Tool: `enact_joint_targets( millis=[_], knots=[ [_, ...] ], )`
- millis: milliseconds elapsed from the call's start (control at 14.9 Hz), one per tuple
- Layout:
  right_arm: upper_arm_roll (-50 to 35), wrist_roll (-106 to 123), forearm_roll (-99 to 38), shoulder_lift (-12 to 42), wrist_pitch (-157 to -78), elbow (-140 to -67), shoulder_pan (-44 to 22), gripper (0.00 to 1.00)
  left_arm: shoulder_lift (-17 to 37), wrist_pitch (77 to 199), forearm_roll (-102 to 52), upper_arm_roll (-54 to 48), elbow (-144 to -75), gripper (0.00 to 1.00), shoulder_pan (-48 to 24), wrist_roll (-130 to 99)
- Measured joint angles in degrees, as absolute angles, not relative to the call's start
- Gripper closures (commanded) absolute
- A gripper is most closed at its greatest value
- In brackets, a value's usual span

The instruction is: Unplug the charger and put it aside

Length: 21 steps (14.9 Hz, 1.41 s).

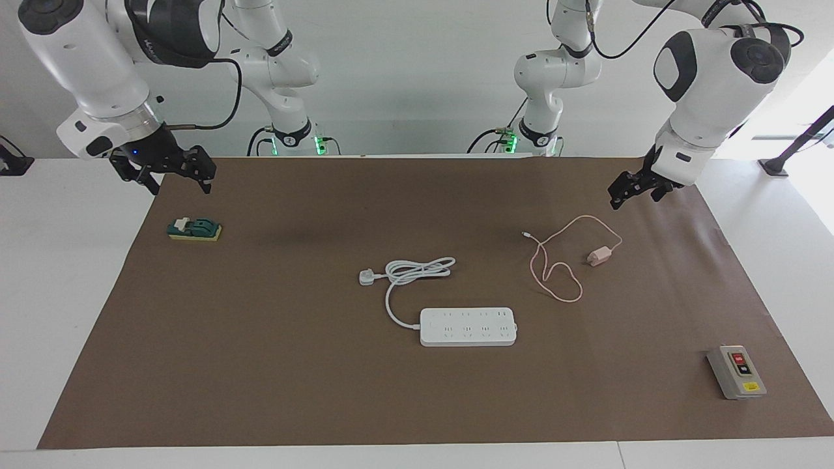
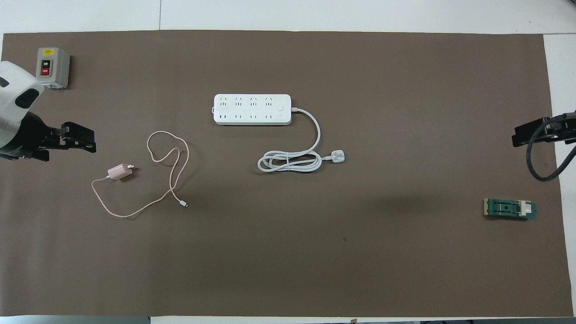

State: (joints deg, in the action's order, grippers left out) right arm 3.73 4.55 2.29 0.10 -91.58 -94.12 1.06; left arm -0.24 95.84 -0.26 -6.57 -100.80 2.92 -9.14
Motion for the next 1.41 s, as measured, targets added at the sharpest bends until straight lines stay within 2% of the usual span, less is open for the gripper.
enact_joint_targets(
  millis=[671,1409],
  knots=[
    [-1.3,2.9,2.3,-0.8,-89.7,-92.4,4.8,0.00,-1.0,91.5,-0.9,-6.8,-98.0,0.00,1.7,-4.3],
    [-1.4,2.9,1.9,-0.7,-89.4,-92.4,4.9,0.00,-1.0,91.5,-0.9,-6.8,-96.7,0.00,1.7,-4.3]
  ],
)
